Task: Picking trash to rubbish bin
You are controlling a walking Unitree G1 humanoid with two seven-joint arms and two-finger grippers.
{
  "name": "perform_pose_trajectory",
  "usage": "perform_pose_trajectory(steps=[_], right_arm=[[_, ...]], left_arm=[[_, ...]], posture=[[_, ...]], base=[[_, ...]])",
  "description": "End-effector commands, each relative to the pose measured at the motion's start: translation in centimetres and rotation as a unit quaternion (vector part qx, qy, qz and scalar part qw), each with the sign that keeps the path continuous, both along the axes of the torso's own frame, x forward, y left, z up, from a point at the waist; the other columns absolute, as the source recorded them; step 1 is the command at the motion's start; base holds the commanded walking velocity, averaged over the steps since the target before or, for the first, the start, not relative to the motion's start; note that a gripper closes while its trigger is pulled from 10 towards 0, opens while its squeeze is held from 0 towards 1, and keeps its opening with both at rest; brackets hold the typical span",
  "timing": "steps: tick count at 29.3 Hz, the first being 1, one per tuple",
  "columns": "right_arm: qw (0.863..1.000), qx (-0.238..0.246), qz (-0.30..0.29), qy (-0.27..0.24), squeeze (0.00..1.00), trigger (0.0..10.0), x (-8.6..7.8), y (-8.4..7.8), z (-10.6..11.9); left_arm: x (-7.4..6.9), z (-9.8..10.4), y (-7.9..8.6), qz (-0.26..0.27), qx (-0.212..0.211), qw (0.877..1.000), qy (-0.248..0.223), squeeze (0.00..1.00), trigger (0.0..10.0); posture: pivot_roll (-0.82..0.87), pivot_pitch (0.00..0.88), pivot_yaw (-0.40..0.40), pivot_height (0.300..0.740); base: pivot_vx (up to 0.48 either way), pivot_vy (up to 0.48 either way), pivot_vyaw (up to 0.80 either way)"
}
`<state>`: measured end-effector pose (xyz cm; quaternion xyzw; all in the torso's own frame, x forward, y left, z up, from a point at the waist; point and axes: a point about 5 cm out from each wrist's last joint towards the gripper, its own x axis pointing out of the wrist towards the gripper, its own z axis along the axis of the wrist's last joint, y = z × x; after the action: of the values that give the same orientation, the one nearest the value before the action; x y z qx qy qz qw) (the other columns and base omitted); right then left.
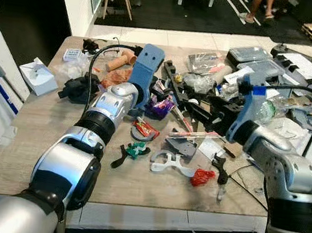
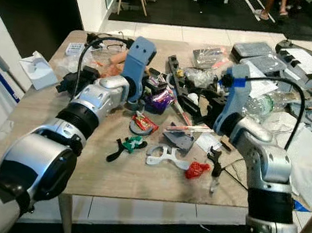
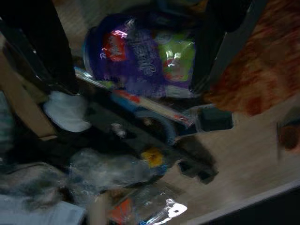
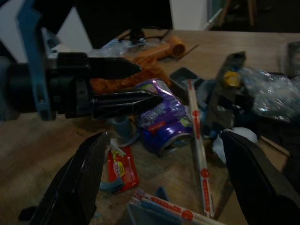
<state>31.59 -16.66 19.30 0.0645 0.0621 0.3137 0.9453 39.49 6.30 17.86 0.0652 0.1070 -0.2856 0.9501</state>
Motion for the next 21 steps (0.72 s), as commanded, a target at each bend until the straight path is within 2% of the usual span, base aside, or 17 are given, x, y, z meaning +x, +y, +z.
perform_pose_trajectory(steps=[1, 6, 12, 15, 18, 21], right_arm=[[1.0, 0.011, 0.0, 0.004, 0.0, 10.0, -0.4, 0.8, -0.2], [0.999, 0.034, -0.011, 0.008, 0.0, 10.0, -1.1, 1.7, -0.4], [0.999, 0.037, -0.025, 0.009, 0.0, 10.0, -1.1, 2.1, -0.6], [0.999, 0.039, -0.02, 0.008, 0.0, 10.0, -1.7, 2.7, -0.5], [1.0, 0.018, -0.004, 0.015, 0.0, 10.0, -3.1, 3.0, -1.0], [0.999, -0.02, -0.02, 0.019, 0.0, 10.0, -3.9, 2.0, -1.3]], left_arm=[[-0.5, -0.5, 0.0, -0.027, 0.024, 0.999, -0.02, 0.0, 10.0], [-1.1, -0.7, 0.8, -0.035, 0.048, 0.997, -0.056, 0.0, 10.0], [-1.2, -1.5, 0.9, -0.032, 0.066, 0.996, -0.054, 0.0, 10.0], [-1.0, -1.5, 0.7, -0.016, 0.071, 0.996, -0.058, 0.0, 10.0], [-0.7, -1.2, 0.7, 0.013, 0.08, 0.995, -0.064, 0.0, 10.0], [-0.6, -1.4, 1.0, 0.026, 0.105, 0.992, -0.066, 0.0, 10.0]], posture=[[-0.17, 0.0, 0.062, 0.74], [-0.16, 0.0, 0.075, 0.74], [-0.16, 0.0, 0.087, 0.74], [-0.18, 0.0, 0.096, 0.74], [-0.19, 0.002, 0.109, 0.74], [-0.2, 0.03, 0.12, 0.74]], base=[[0.0, 0.0, 0.0], [0.0, 0.0, 0.0], [0.0, 0.0, 0.0], [0.0, 0.0, 0.0], [0.0, 0.0, 0.0], [0.0, 0.0, 0.0]])
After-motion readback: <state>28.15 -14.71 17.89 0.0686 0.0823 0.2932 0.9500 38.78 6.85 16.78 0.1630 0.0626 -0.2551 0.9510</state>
